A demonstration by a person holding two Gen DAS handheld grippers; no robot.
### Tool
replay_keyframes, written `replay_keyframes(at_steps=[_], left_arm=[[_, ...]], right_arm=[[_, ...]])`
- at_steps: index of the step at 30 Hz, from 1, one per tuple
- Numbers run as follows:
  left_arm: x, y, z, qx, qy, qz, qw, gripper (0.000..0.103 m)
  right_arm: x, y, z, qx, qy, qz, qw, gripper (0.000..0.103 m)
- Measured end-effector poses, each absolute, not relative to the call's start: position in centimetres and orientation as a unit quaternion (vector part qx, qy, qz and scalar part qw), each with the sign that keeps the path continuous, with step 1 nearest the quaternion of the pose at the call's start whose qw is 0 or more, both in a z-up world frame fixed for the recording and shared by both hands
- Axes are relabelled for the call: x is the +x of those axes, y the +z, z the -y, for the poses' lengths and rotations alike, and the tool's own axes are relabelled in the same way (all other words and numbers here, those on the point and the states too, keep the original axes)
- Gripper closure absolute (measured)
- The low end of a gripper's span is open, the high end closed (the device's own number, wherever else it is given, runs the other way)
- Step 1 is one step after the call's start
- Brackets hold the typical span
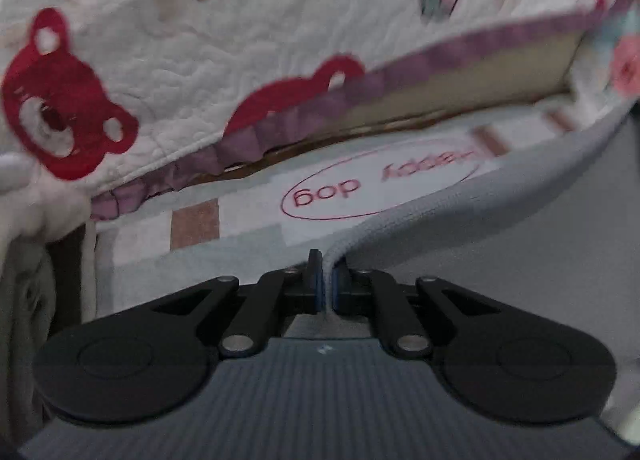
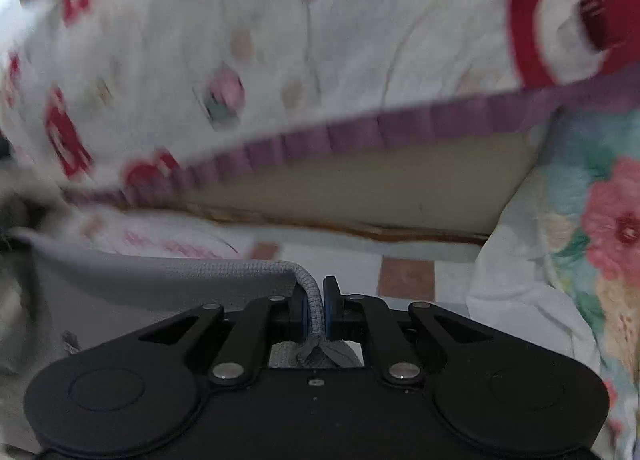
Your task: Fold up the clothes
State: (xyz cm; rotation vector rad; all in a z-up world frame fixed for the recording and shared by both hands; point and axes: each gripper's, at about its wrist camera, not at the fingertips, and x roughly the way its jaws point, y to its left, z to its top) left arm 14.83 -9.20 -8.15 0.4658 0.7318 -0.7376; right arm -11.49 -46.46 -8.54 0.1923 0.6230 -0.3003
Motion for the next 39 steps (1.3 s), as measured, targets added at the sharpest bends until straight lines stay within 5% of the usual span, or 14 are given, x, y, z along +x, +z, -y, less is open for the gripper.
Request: replay_keyframes(at_steps=[19, 21, 23, 24, 25, 27, 39], left_arm=[[23.0, -13.7, 14.7, 0.211, -0.316, -0.39, 0.839, 0.098], [23.8, -14.3, 14.7, 0.208, -0.309, -0.399, 0.838, 0.089], [24.0, -14.7, 15.0, 0.241, -0.273, -0.372, 0.854, 0.062], [23.8, -14.6, 15.0, 0.263, -0.249, -0.344, 0.866, 0.06], [23.5, -14.4, 15.0, 0.287, -0.223, -0.31, 0.879, 0.061], [23.7, -13.4, 14.2, 0.287, -0.201, -0.283, 0.893, 0.061], [20.6, -11.7, 2.8, 0.095, -0.239, -0.401, 0.879, 0.054]], right_arm=[[-1.9, -13.4, 51.2, 0.069, -0.162, -0.373, 0.911, 0.095], [-1.5, -13.7, 51.4, 0.069, -0.16, -0.381, 0.908, 0.095], [-0.5, -15.0, 52.2, 0.082, -0.15, -0.409, 0.896, 0.092], [-0.1, -15.6, 52.7, 0.079, -0.16, -0.425, 0.887, 0.086], [0.1, -16.2, 53.0, 0.064, -0.185, -0.436, 0.878, 0.076], [-0.3, -16.3, 54.0, 0.064, -0.223, -0.433, 0.871, 0.075], [-8.6, -13.7, 54.5, 0.19, -0.218, -0.378, 0.88, 0.06]])
